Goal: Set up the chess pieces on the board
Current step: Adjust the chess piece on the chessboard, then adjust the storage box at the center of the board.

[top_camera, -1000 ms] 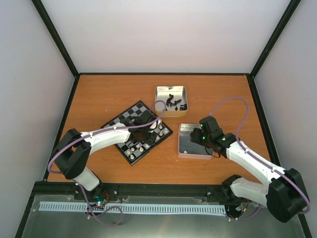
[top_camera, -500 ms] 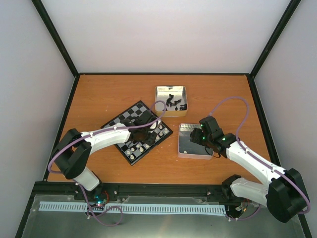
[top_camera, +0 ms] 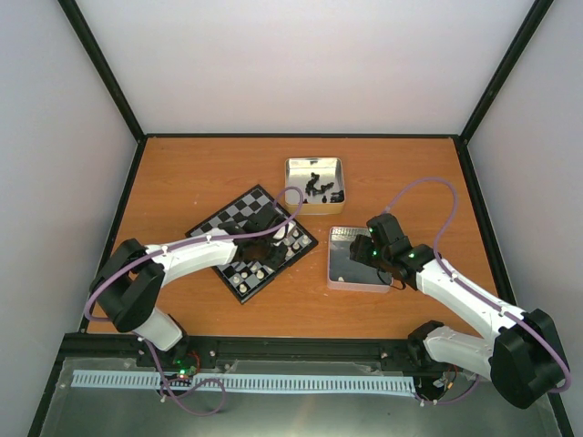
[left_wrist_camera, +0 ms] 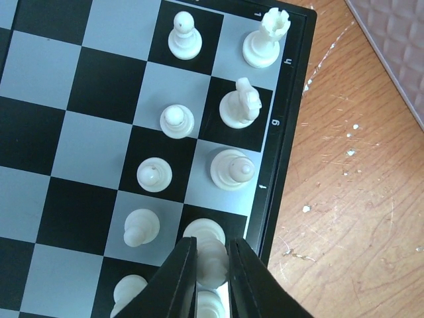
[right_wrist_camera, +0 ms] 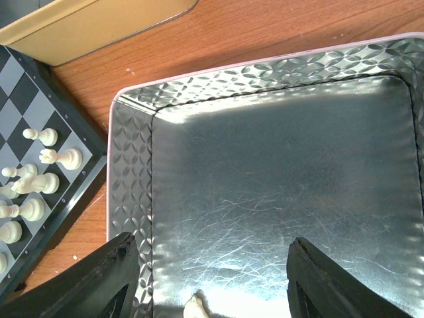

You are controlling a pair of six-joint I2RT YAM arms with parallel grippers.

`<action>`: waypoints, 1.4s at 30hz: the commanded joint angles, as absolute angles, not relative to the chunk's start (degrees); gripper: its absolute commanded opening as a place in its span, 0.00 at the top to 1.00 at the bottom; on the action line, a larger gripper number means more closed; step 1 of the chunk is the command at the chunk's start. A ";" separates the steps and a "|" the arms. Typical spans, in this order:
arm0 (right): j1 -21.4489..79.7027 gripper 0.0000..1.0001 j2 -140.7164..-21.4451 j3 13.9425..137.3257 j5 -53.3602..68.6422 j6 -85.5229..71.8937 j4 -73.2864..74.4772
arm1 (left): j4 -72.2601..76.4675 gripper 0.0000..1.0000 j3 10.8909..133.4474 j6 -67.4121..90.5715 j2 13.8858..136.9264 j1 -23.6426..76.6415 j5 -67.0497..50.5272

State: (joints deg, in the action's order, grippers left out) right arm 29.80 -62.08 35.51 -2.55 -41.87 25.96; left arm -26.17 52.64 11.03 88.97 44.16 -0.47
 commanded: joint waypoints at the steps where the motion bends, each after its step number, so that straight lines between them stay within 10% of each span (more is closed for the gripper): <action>1: 29.44 0.38 -61.74 34.98 -2.99 -42.43 25.05 | -26.26 0.85 52.43 10.77 88.76 44.63 -1.56; 22: 28.92 0.37 -74.51 46.48 6.32 -29.50 49.46 | -29.18 0.53 62.23 15.57 77.00 41.88 2.39; 42: 29.17 0.54 -92.38 49.08 17.62 -23.96 44.19 | -21.60 0.51 65.09 16.82 77.42 34.90 5.08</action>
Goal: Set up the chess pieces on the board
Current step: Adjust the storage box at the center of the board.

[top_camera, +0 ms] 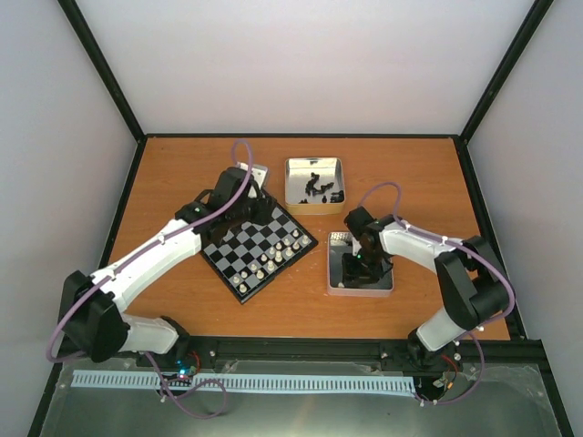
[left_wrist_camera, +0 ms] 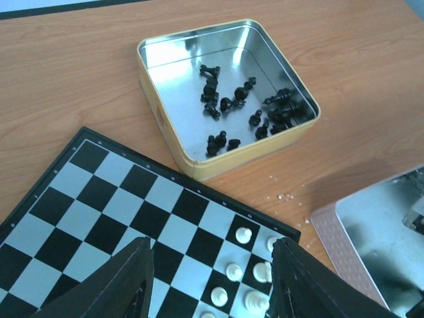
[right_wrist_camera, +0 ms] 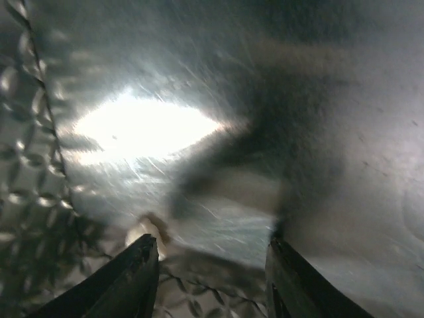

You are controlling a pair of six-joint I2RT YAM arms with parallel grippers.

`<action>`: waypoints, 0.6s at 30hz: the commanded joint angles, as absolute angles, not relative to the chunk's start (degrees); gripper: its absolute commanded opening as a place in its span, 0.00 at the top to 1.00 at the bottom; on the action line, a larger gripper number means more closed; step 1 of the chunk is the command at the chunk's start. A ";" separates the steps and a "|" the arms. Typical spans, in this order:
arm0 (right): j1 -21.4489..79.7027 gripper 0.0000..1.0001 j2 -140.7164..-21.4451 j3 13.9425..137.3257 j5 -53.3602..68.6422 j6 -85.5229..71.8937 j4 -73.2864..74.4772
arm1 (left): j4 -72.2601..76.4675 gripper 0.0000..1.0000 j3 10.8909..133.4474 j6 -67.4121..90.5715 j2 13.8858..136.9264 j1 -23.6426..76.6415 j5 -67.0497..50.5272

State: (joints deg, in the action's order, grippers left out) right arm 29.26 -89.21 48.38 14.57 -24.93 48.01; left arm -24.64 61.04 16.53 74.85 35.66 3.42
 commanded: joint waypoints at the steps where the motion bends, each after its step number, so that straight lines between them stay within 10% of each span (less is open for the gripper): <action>1: 29.16 0.55 -92.91 49.05 18.08 -24.03 43.23 | -21.49 0.51 65.90 16.63 78.33 34.81 5.29; 11: 28.99 0.82 -93.29 49.94 12.54 -27.79 33.19 | -22.61 0.52 70.39 16.48 84.91 32.88 5.66; 18: 26.29 0.77 -90.56 52.78 5.68 -28.16 33.96 | -22.80 0.51 71.77 15.36 86.28 32.78 6.46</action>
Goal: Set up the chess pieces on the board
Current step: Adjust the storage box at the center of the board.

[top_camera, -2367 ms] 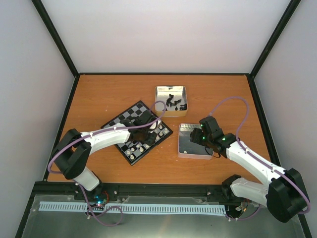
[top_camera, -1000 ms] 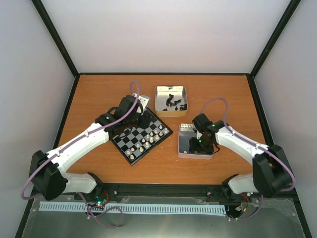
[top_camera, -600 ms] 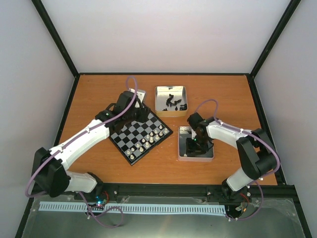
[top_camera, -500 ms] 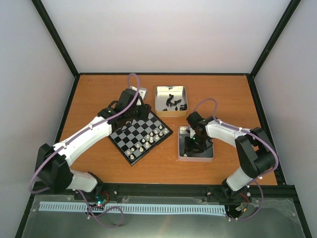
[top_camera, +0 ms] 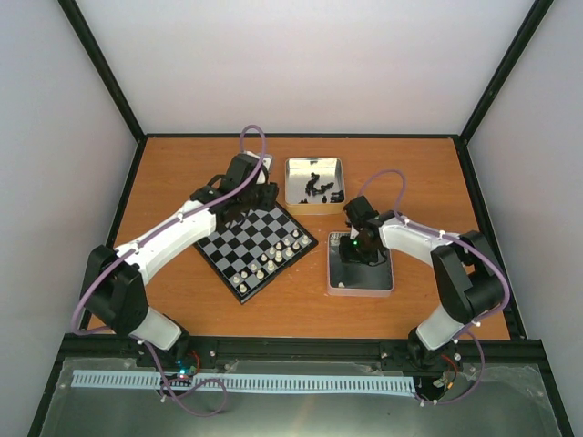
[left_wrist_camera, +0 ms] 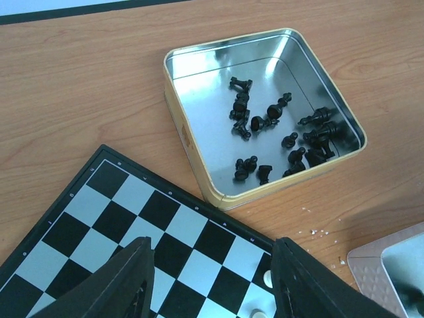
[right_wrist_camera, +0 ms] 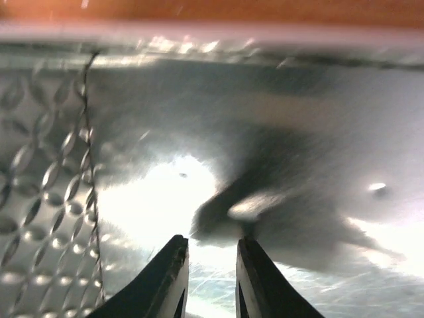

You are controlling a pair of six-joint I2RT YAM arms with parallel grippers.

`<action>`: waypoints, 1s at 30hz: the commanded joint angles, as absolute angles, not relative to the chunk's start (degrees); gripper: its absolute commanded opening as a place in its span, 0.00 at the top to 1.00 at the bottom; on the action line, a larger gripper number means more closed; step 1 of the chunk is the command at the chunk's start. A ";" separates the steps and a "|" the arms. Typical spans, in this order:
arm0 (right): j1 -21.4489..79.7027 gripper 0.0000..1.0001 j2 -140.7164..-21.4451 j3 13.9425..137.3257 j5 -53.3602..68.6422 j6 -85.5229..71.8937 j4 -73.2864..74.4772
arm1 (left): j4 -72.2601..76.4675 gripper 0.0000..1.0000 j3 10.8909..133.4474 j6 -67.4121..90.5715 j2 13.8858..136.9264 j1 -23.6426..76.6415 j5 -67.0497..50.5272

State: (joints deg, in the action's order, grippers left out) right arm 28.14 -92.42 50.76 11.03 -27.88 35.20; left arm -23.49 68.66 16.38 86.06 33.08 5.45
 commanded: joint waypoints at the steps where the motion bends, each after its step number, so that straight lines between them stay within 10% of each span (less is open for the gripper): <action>1: 26.21 0.76 -90.25 53.39 5.46 -27.74 34.27 | -22.69 0.51 71.80 15.31 86.25 32.78 6.37; 18: 26.16 0.07 -91.40 63.08 -13.67 -6.98 45.92 | -21.37 0.51 68.03 14.26 80.25 32.78 5.56; 30: 23.24 0.05 -102.07 70.74 -13.61 -3.80 40.99 | -20.33 0.51 66.03 14.25 77.96 32.72 4.10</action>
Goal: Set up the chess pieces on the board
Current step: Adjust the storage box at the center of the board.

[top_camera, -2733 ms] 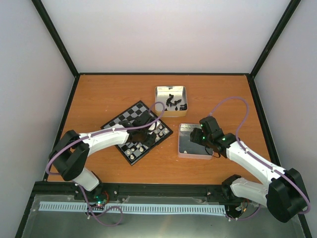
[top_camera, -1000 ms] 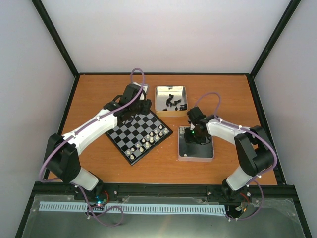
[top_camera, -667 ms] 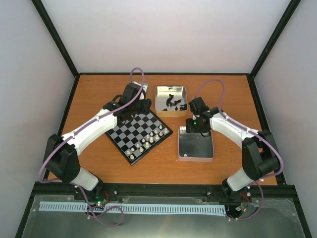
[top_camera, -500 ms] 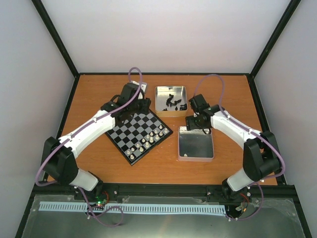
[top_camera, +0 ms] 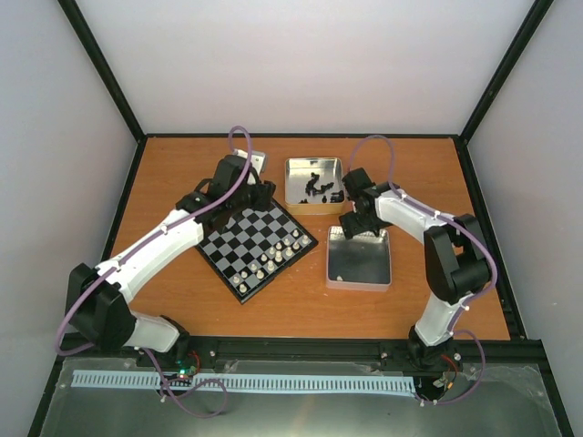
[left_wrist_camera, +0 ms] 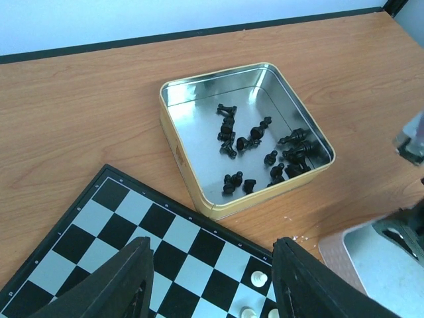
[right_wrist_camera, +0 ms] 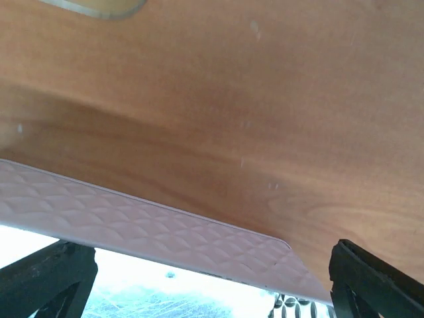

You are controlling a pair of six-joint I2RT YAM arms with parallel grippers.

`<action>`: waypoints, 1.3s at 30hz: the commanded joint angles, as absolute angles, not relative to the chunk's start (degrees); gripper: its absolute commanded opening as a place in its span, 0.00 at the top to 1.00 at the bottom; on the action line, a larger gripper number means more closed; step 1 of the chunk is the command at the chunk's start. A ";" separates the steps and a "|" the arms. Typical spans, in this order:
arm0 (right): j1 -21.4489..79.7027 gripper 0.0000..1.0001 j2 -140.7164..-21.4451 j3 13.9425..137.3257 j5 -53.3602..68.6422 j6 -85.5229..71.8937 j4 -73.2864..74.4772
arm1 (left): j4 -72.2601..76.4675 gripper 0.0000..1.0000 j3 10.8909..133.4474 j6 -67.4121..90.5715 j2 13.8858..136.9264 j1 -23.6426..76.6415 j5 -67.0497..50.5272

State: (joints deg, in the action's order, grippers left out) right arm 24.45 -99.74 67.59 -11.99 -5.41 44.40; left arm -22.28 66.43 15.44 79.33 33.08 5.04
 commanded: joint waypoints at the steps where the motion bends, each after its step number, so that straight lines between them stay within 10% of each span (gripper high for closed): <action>1: 22.94 0.06 -103.22 71.30 -13.34 -3.87 40.74 | -20.28 0.51 65.94 14.07 77.96 32.77 3.97; 16: 21.31 0.50 -97.12 60.21 -7.06 -18.99 42.85 | -19.30 0.51 64.66 12.88 77.34 32.76 3.44; 30: 21.18 0.68 -85.86 47.56 -11.94 -50.61 48.21 | -19.18 0.51 63.90 12.83 77.34 32.78 1.96; 36: 20.79 0.65 -81.23 44.84 -13.26 -57.28 47.90 | -19.85 0.51 63.81 12.88 77.44 32.78 1.59; 39: 20.74 0.45 -79.43 45.27 -12.51 -55.51 46.54 | -20.27 0.51 64.05 12.80 77.55 32.78 1.64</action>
